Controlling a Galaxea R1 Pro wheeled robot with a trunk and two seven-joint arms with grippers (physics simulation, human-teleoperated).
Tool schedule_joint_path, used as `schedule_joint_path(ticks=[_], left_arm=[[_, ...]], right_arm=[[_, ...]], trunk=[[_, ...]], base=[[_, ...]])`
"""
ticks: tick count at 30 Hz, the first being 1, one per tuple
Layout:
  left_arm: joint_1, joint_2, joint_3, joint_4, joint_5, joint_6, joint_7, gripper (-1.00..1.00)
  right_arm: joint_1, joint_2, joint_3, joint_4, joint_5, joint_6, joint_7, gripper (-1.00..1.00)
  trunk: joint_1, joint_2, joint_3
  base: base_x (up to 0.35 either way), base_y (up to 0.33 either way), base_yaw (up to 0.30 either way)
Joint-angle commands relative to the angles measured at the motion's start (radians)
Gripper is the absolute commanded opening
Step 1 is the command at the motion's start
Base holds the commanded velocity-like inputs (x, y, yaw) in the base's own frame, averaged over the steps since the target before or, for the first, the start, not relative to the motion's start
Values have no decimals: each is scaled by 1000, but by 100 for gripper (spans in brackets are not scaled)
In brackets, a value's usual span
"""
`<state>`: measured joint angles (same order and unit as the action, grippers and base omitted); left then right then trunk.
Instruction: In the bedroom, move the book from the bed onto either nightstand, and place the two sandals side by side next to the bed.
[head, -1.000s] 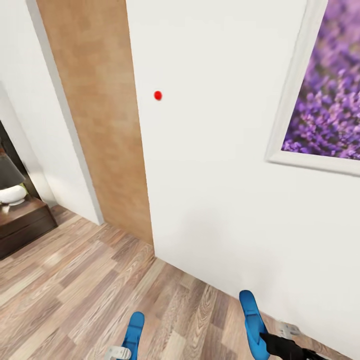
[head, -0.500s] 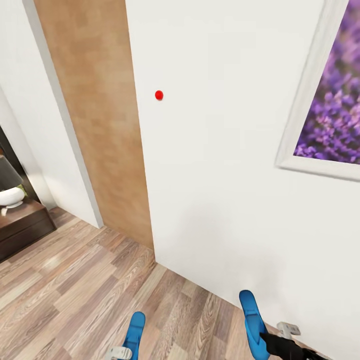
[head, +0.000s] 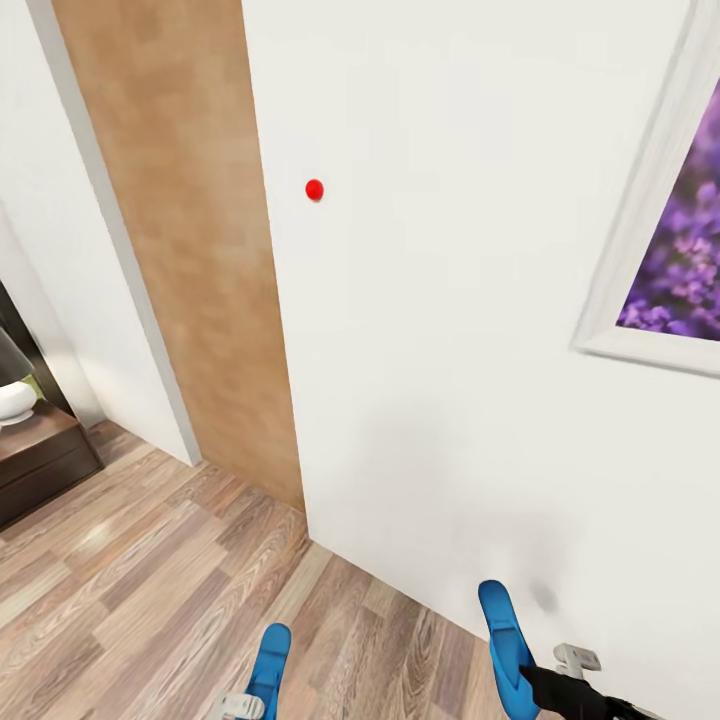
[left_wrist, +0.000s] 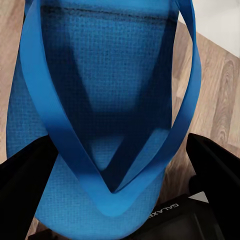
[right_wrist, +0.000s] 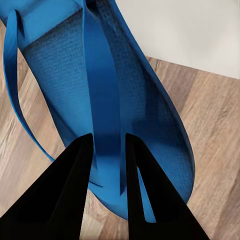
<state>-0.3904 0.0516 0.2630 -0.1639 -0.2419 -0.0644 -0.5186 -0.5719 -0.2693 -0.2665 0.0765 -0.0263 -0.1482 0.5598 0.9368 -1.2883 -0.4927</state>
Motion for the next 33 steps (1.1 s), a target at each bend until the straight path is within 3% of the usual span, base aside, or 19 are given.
schedule_joint_path(ticks=[1, 33], left_arm=[[-1, 0, 7, 1, -11, -6, -3, -100], [-1, -1, 7, 1, -10, -6, -3, -100]], right_arm=[[-2, -1, -2, 5, -4, -5, 6, -100], [-2, -1, -2, 5, -5, -5, 6, -100]], trunk=[[0, -1, -1], [0, -1, -1]], base=[[20, 0, 0], [1, 0, 270]])
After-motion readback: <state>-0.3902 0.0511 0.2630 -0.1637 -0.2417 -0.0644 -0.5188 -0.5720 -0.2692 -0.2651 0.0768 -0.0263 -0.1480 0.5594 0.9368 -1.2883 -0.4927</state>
